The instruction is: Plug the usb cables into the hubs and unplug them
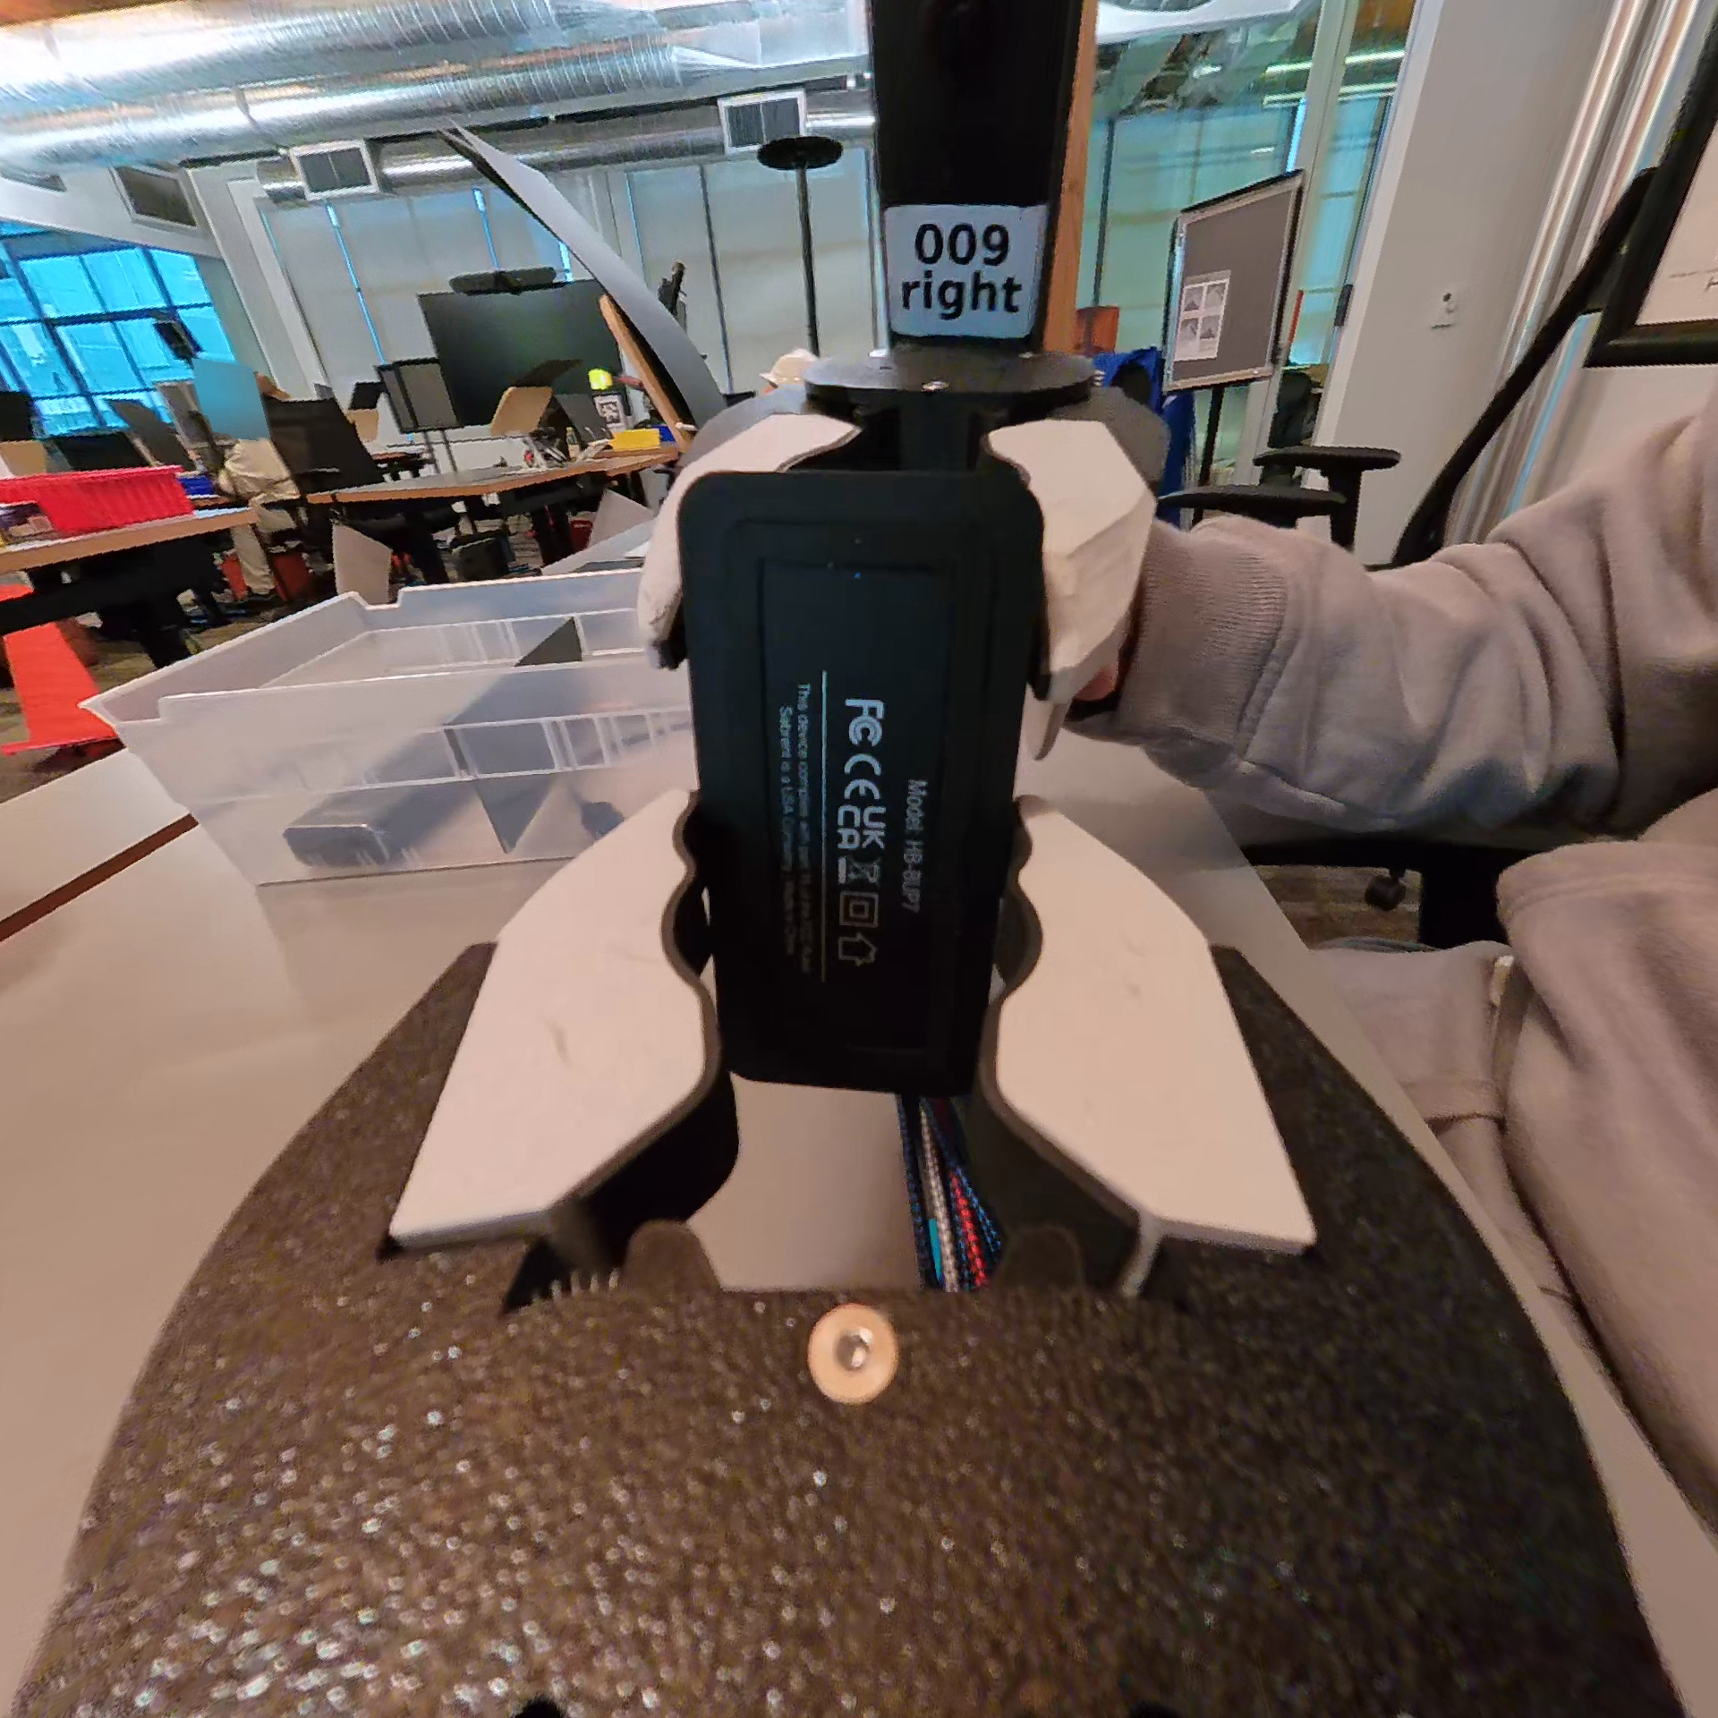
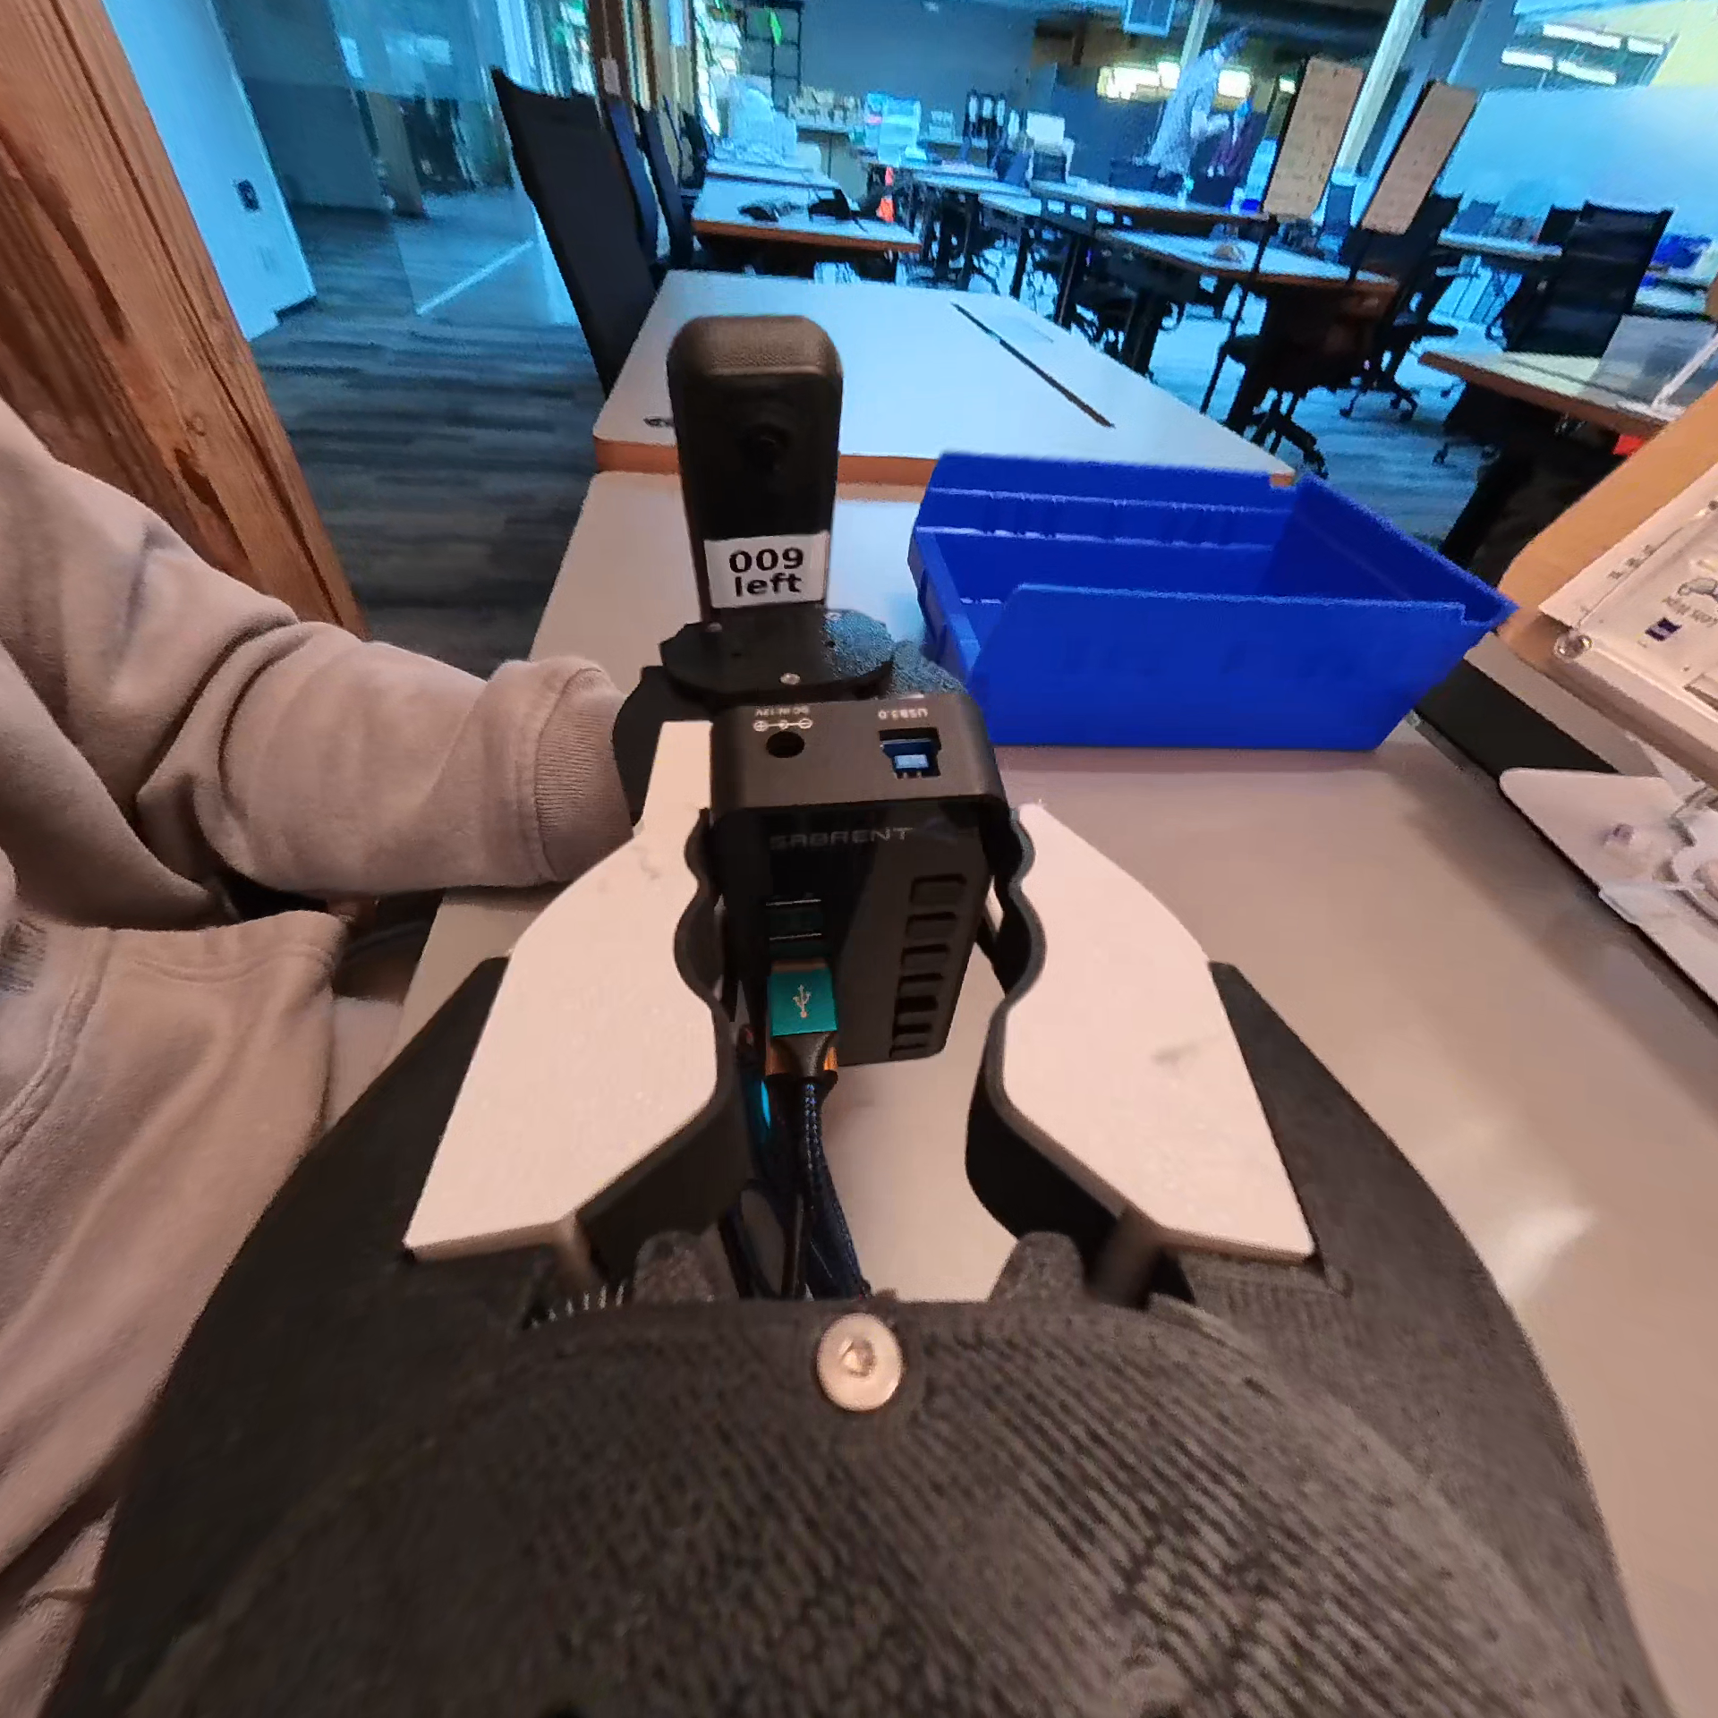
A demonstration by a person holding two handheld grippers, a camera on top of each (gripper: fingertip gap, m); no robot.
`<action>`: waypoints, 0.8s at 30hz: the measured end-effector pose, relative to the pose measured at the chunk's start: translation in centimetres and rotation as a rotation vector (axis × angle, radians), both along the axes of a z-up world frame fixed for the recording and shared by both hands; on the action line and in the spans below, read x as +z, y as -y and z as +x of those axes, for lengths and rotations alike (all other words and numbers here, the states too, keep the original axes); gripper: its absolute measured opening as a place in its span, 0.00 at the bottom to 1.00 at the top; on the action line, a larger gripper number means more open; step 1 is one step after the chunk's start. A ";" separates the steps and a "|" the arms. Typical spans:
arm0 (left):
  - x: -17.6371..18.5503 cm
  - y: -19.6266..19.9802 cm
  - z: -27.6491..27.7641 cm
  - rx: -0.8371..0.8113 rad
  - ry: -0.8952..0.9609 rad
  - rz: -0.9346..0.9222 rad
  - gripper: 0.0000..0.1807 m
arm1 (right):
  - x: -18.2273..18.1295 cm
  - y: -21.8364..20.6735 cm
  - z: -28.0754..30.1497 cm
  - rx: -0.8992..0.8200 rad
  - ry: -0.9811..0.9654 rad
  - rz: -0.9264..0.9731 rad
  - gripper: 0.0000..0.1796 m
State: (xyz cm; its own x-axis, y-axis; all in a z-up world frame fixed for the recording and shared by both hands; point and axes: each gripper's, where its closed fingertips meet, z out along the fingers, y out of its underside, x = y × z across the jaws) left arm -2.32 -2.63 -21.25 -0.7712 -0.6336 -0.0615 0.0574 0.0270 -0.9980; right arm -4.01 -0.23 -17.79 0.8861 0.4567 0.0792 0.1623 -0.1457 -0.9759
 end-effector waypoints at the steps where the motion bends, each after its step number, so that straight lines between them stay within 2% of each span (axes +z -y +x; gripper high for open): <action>1: -0.1 -0.1 0.2 0.019 -0.006 0.004 0.33 | -0.2 -0.2 0.1 -0.013 0.017 -0.021 0.32; 4: -1.1 -0.1 0.7 0.051 -0.059 0.049 0.34 | -1.0 -0.7 0.1 -0.025 0.079 -0.067 0.32; 11: -1.9 -0.4 1.1 0.071 -0.116 0.076 0.34 | -1.4 -1.3 0.1 0.013 0.088 -0.109 0.32; 24: -0.3 -1.4 1.3 0.101 -0.065 -0.031 0.34 | 0.1 -1.8 0.6 0.000 0.021 -0.045 0.32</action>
State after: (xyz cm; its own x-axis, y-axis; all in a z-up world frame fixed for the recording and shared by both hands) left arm -1.04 -1.26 -21.57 -0.7050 -0.7092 0.0074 -0.0087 -0.0019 -1.0000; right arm -3.40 1.56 -17.70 0.8844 0.4604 0.0766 0.1824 -0.1898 -0.9647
